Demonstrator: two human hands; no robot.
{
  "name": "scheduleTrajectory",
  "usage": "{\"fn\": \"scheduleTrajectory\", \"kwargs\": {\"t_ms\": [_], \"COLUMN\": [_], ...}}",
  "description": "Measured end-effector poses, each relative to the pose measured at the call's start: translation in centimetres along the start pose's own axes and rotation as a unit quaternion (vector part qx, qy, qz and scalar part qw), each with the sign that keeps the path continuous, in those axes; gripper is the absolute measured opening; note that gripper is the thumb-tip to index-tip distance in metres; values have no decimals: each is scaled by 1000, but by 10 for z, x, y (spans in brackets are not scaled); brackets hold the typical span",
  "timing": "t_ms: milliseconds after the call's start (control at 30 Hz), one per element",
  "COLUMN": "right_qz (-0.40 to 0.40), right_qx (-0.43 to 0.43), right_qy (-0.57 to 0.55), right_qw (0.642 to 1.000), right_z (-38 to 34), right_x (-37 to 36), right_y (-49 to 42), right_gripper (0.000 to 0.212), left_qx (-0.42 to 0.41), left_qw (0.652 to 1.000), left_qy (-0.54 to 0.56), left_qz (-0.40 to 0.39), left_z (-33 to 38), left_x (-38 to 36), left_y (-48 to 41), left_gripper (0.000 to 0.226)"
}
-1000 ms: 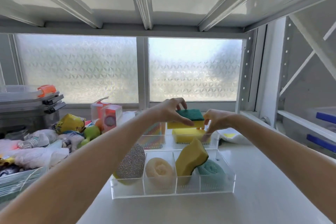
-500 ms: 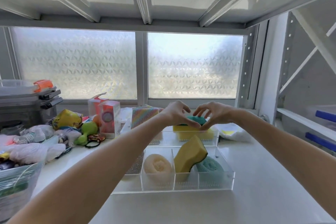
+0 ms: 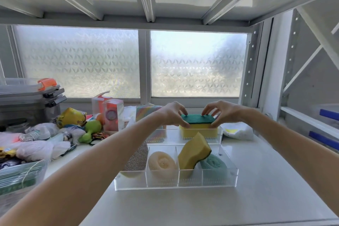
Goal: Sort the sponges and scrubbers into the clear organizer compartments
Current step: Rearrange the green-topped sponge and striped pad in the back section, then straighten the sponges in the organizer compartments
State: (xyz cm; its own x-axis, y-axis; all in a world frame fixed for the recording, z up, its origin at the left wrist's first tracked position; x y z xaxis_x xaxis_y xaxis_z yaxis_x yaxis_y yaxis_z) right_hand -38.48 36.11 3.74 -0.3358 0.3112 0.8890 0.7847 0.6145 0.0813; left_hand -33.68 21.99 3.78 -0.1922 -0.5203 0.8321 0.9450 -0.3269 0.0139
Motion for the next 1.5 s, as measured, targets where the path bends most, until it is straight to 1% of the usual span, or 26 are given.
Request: {"fn": "scheduleTrajectory", "kwargs": {"t_ms": [133, 267, 333, 400, 467, 533, 567, 633, 667, 700, 800, 867, 933, 1033, 1133, 1167, 1233, 1333, 1500], "right_qz": [-4, 3, 9, 1, 0, 40, 66, 92, 87, 76, 61, 54, 35, 13, 6, 11, 22, 36, 43], "right_qx": [7, 5, 3, -7, -17, 1, 22, 52, 56, 51, 24, 1, -16, -17, -5, -4, 0, 9, 16], "right_qy": [-12, -21, -18, -13, 3, 1, -18, -63, -71, -69, -70, -78, -90, -106, -109, -107, -112, -141, -205], "right_qw": [1000, 1000, 1000, 1000, 1000, 999, 997, 992, 992, 993, 995, 995, 995, 994, 994, 994, 993, 989, 978], "right_z": [0, 1, 1, 1, -2, -18, -31, -59, -71, -82, -102, -110, -117, -121, -117, -115, -110, -104, -93], "right_x": [-2, -4, -4, -6, -3, 7, 11, 7, -2, -13, -37, -43, -48, -54, -56, -55, -51, -45, -38], "right_y": [2, 2, 3, 4, 6, 6, 4, -5, -13, -22, -48, -60, -68, -73, -71, -69, -65, -57, -46], "right_gripper": [41, 40, 41, 43, 43, 38, 35, 31, 32, 32, 31, 32, 34, 35, 36, 37, 37, 37, 37], "left_qx": [-7, -12, -13, -24, -24, 31, 71, 129, 143, 146, 126, 106, 94, 69, 55, 54, 58, 59, 75], "left_qw": [1000, 999, 997, 996, 994, 986, 981, 981, 983, 985, 989, 992, 992, 994, 996, 997, 997, 997, 995], "left_qy": [11, -46, -79, -91, -83, -93, -100, -74, -51, -33, -13, 1, 11, 18, 28, 21, -9, -6, -18], "left_qz": [-4, 7, 3, 8, 61, 135, 149, 123, 104, 90, 70, 65, 80, 88, 67, 58, 51, 52, 64], "left_z": [0, 4, 4, 2, -8, -35, -53, -87, -99, -107, -116, -113, -111, -104, -99, -98, -96, -97, -101], "left_x": [-1, -3, -1, 13, 42, 75, 85, 89, 86, 83, 75, 70, 74, 76, 71, 69, 66, 65, 72], "left_y": [2, 6, 9, 16, 25, 34, 38, 41, 43, 44, 48, 51, 52, 53, 53, 52, 51, 50, 51], "left_gripper": [55, 54, 58, 60, 56, 51, 47, 28, 16, 12, 27, 31, 34, 38, 56, 58, 50, 39, 34]}}
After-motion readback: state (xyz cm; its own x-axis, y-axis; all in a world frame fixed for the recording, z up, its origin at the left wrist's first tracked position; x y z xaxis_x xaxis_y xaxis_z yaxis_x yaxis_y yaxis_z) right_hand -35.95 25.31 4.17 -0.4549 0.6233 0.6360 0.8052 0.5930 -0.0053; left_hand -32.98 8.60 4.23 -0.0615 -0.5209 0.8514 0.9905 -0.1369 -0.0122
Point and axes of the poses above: each hand's wrist, its own y-axis away from the middle knuckle, its own x-axis out of the back of the hand, z = x × y, the point moved 10 cm from there along -y, towards the middle knuckle, and after that the axes turned 10 degrees about -z, right-handed, at the moved point
